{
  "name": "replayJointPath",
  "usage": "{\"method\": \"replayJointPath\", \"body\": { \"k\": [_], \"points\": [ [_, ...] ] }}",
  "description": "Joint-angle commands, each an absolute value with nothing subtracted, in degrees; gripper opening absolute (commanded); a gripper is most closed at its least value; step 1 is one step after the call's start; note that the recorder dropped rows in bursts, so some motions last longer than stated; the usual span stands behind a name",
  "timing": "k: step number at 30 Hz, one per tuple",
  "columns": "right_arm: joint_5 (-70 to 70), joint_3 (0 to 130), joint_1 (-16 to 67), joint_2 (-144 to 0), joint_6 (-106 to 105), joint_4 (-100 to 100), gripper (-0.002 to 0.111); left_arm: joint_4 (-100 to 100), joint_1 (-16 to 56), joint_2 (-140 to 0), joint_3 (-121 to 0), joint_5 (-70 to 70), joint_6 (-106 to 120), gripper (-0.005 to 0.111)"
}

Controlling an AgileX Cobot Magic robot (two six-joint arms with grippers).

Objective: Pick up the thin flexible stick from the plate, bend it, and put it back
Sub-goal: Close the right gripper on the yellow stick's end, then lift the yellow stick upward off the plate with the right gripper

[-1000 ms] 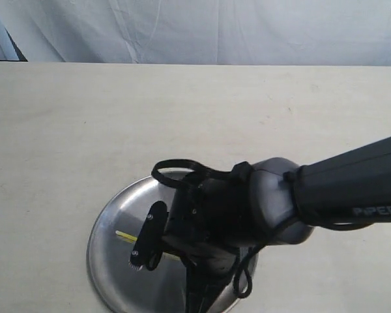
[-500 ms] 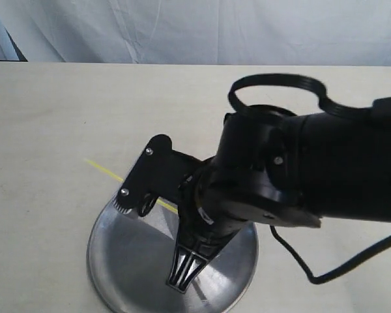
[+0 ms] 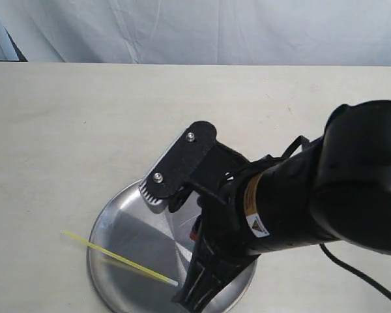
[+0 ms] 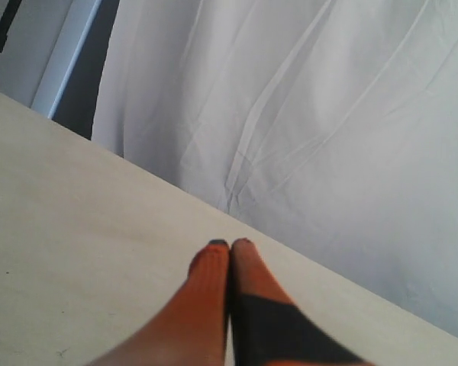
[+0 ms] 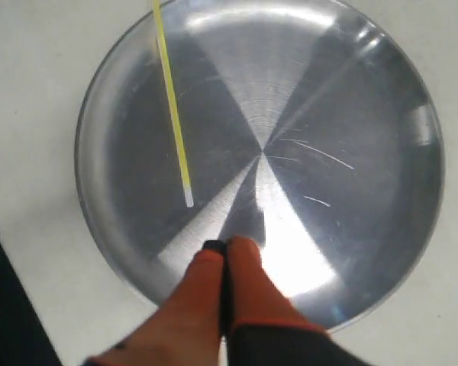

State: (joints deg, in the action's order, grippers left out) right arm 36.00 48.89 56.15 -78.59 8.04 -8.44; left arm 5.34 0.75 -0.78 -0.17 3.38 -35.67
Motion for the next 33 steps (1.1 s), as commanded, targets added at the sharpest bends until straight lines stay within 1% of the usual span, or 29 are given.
{"method": "replayJointPath", "body": {
  "k": [1,2,3,4,5,6,7,8,12,17,19,20,22,23,26,31,33],
  "points": [
    [31.37,48.64,55.75,-85.18,0.73,-8.47,-0.001,5.38,0.7,-0.29,0.0,2.13,-35.98,0.0],
    [29.47,48.64,55.75,-87.26,-0.62,-8.47,0.0,5.38,0.7,-0.29,0.0,2.13,-35.98,0.0],
    [27.54,48.64,55.75,-88.89,-1.25,-8.47,0.003,5.38,0.7,-0.29,0.0,2.13,-35.98,0.0],
    [23.38,48.89,56.04,-92.09,-1.99,-7.9,0.014,5.38,0.7,-0.29,0.0,2.13,-35.98,0.0],
    [21.65,49.43,56.04,-93.66,-1.99,-7.78,0.022,5.41,0.7,-0.29,0.0,2.24,-35.98,0.0],
    [20.35,51.09,56.04,-97.13,-1.99,-7.47,0.042,5.41,0.7,-0.29,0.0,2.86,-35.98,0.0],
    [20.42,52.26,56.04,-98.63,-1.99,-7.47,0.049,5.41,0.7,-0.29,0.0,3.15,-35.98,0.0],
    [20.42,54.54,56.04,-102.15,-1.99,-7.47,0.053,5.41,0.7,-0.29,0.0,3.42,-35.98,0.0],
    [20.42,62.06,56.04,-111.63,-1.28,-11.28,0.053,5.29,0.7,-0.29,0.0,3.51,-35.98,0.0],
    [24.88,70.57,56.04,-117.52,2.66,-15.54,0.052,5.29,0.7,-0.29,0.0,3.51,-35.98,0.0],
    [28.84,73.59,56.04,-118.43,5.92,-19.42,0.048,5.29,0.7,-0.29,0.0,3.51,-35.98,0.0],
    [31.73,75.56,56.04,-118.29,7.69,-22.7,0.042,5.29,0.7,-0.29,0.0,3.51,-35.98,0.0],
    [33.44,77.06,56.04,-117.89,8.89,-26.18,0.036,4.74,0.7,-0.29,0.0,3.51,-35.98,0.0],
    [34.09,77.78,56.04,-117.57,9.0,-27.27,0.035,4.49,0.7,-0.29,0.0,3.51,-35.98,0.0],
    [36.18,79.82,56.04,-117.44,9.22,-27.92,0.038,4.49,0.7,-0.29,0.0,3.51,-35.98,0.0],
    [37.07,80.57,54.16,-117.69,11.12,-28.62,0.052,4.49,0.7,-0.29,0.0,3.51,-35.98,0.0],
    [37.07,80.57,52.23,-118.06,12.51,-28.62,0.054,4.49,0.7,-0.29,0.0,3.51,-35.98,0.0]
  ]
}}
